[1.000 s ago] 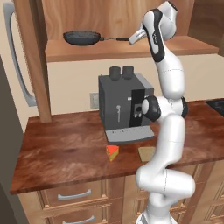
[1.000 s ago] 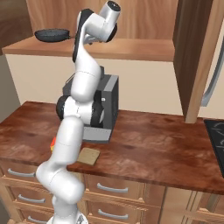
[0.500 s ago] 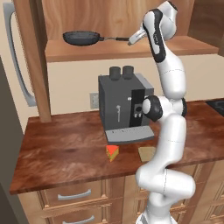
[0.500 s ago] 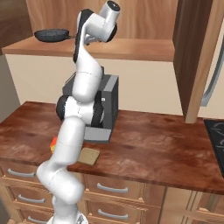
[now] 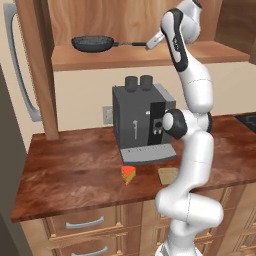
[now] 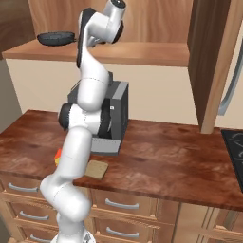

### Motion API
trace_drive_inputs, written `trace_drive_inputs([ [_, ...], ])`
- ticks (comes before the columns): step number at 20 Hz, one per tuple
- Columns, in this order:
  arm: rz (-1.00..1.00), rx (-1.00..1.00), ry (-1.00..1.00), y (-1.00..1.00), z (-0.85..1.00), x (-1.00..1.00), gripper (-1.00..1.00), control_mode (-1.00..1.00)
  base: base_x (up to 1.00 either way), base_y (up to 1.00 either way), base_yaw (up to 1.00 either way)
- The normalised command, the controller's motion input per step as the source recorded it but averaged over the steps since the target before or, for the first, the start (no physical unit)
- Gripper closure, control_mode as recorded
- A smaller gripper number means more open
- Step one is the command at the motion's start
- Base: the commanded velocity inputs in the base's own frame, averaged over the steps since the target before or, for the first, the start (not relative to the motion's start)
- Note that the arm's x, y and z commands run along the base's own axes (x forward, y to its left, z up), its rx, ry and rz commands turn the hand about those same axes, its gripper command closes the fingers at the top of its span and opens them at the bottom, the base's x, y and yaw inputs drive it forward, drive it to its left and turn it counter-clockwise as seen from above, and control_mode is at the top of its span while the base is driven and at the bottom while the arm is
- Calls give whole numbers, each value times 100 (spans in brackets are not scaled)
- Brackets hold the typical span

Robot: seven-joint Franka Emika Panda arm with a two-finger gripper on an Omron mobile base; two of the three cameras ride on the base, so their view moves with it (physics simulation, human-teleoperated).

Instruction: Pick the pan from the cabinet and place it on the stove. Then turn on the stove burner for the pan.

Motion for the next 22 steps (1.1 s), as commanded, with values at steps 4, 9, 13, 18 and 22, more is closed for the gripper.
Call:
trace_drive_inputs([
  [4,0,-9,-2,0,29,3,-100,-100,0,0,0],
  [9,2,-6,6,2,3,38,-100,-100,0,0,0],
  [13,3,-5,12,0,0,51,-100,-100,0,0,0],
  [18,4,-6,14,0,0,41,-100,-100,0,0,0],
  [22,5,-6,24,0,0,46,-100,-100,0,0,0],
])
